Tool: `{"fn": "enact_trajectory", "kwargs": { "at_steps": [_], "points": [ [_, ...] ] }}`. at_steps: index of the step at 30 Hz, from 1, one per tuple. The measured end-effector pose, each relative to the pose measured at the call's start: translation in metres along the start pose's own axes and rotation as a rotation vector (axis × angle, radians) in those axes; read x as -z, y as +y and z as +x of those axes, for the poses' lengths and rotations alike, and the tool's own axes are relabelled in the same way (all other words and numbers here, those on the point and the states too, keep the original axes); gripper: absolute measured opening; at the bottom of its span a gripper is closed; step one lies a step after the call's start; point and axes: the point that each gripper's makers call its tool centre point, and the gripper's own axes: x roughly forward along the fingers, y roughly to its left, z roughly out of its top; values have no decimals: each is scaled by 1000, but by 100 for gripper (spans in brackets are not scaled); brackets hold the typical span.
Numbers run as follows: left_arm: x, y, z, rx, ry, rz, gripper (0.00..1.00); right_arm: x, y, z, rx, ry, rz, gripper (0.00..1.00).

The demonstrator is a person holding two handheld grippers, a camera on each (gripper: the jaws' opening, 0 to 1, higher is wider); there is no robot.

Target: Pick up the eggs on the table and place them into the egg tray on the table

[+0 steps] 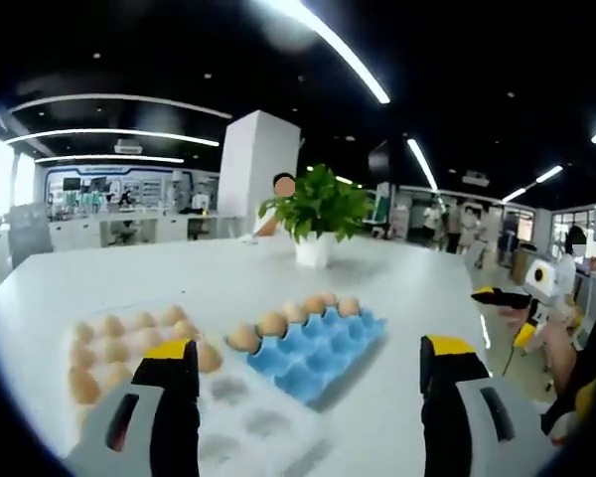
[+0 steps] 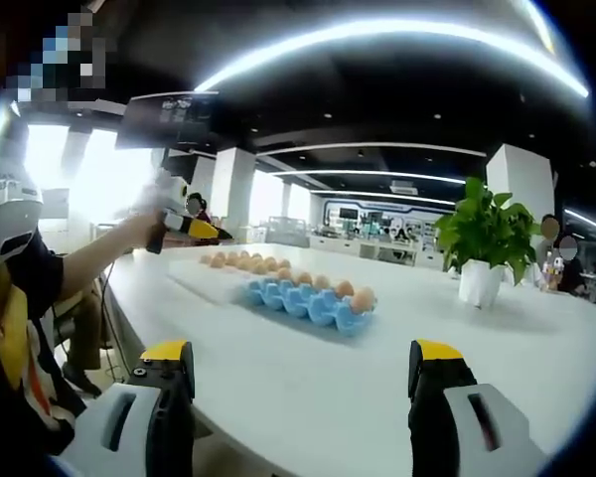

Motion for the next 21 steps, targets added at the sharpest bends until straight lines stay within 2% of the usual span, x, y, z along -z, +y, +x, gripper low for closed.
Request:
{"fn": "enact_trajectory", "kwargs": {
  "at_steps": [3, 7, 8, 10, 14, 15, 18, 21],
  "points": [
    [6, 7, -16, -28, -17, -20, 100, 0, 1, 0, -1, -1, 0, 93],
    [12, 10, -34, -48, -35, -45, 100, 2, 0, -1, 2, 0, 3, 93],
    [17, 14, -47, -68, -46, -61, 100, 3, 0, -2, 4, 5, 7, 93],
    [21, 17, -56, -86, -51, -69, 100, 3, 0, -2, 5, 7, 7, 93],
    [44, 43, -95, -264, -66, -38, 100, 1, -2, -5, 12, 2, 5, 93],
    [51, 46, -103, -292, -62, -37, 100, 0, -3, -6, 14, 1, 7, 93],
    [69, 49, -124, -347, -54, -62, 100, 2, -4, -8, 20, 8, 8, 93],
    [76, 47, -142, -375, -68, -92, 100, 3, -4, -9, 21, 13, 8, 93]
  ]
}}
